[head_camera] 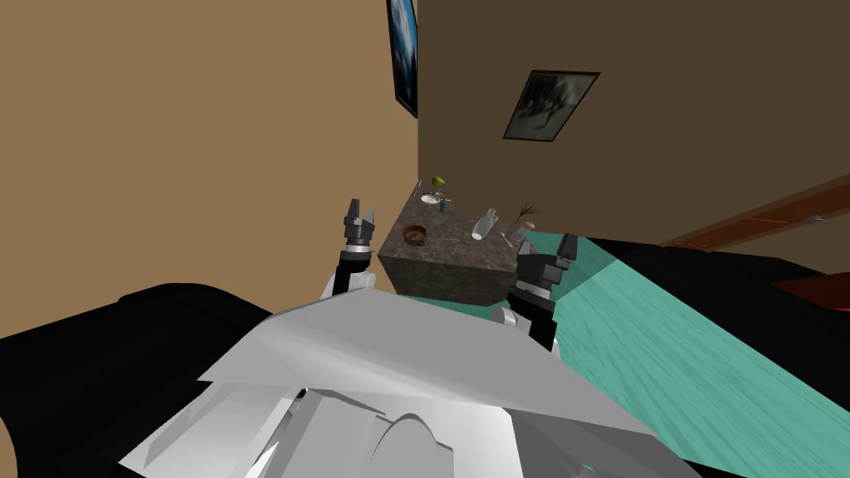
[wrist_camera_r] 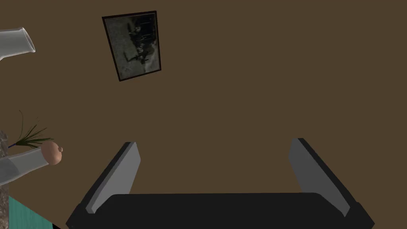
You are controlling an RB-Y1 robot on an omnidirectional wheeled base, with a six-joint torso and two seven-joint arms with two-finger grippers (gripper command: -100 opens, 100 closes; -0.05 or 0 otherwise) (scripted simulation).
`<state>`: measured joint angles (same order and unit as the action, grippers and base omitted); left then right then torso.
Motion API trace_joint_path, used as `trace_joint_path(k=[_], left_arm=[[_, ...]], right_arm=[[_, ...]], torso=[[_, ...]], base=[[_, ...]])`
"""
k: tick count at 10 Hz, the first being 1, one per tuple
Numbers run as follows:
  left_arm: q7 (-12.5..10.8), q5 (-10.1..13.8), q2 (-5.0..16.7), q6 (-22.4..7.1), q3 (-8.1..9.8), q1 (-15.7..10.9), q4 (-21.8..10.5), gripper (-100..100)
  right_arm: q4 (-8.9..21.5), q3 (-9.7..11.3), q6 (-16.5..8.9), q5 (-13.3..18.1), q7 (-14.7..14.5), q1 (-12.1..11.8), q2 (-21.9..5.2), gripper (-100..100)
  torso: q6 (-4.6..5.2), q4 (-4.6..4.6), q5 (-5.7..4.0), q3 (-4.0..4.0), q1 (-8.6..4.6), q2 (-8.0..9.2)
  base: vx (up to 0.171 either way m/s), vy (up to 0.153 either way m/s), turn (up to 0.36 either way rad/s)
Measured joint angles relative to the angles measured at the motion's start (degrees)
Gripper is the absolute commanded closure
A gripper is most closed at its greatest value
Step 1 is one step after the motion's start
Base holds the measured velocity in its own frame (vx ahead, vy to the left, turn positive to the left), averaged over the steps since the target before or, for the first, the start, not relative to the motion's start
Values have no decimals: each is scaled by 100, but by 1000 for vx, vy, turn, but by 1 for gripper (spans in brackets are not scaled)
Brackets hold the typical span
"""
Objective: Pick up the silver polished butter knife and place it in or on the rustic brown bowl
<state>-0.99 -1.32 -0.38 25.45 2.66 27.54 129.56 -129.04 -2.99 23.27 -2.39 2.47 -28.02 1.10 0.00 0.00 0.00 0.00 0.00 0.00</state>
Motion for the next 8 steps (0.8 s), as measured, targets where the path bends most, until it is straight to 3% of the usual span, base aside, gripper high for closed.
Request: trace_joint_path(k=[5,8], left_arm=[[0,0,1,0,1,-1,0,0],[0,0,1,0,1,0,0,0]], right_arm=[[98,108,124,-8,-35,223,-671,-100],[272,189,190,-24,-70,539,-1147,-100]], torso=[[-2,3,-8,8,-39,15],[2,1,-9,3,-38,5]], base=[[-34,-80,156],[-25,-91,163]])
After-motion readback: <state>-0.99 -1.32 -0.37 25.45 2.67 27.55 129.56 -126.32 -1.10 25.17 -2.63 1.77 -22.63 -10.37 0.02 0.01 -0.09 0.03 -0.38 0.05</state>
